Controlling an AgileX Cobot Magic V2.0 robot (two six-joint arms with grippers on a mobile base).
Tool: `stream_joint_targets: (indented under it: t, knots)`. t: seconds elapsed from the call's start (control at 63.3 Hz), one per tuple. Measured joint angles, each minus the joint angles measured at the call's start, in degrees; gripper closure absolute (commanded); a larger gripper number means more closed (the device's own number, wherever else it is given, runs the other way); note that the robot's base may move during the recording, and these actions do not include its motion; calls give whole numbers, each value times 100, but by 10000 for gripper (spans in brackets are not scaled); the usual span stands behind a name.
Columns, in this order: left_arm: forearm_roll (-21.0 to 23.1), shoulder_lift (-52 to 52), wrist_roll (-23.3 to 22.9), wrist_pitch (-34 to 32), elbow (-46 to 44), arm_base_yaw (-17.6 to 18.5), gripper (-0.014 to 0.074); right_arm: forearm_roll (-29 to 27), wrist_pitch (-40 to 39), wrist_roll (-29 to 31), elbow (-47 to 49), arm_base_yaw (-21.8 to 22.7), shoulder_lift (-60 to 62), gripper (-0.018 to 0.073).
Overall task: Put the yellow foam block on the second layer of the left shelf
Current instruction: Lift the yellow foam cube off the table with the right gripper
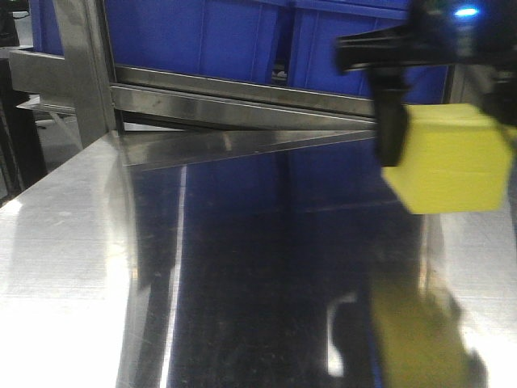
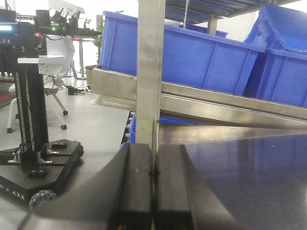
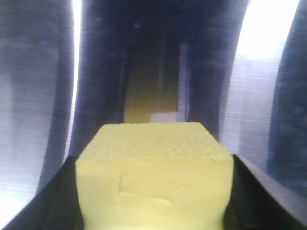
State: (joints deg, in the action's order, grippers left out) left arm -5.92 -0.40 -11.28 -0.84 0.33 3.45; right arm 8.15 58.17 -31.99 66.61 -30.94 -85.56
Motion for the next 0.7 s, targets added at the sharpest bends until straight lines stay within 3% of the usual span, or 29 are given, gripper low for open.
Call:
stream_joint_targets:
  t: [0.158, 0.411, 0.522, 0.696]
  knots:
    - [0, 0, 0, 0, 0, 0, 460, -135, -179, 590, -746, 813, 788, 219]
    - [0, 0, 0, 0, 0, 0, 460, -146, -950, 883, -1798, 1917, 2073, 219]
    - [0, 0, 0, 0, 0, 0, 460, -120, -1731, 1138, -2305, 2181, 2812, 219]
    - [0, 0, 0, 0, 0, 0, 460, -48, -3252, 1457, -3079, 2245, 3838, 219]
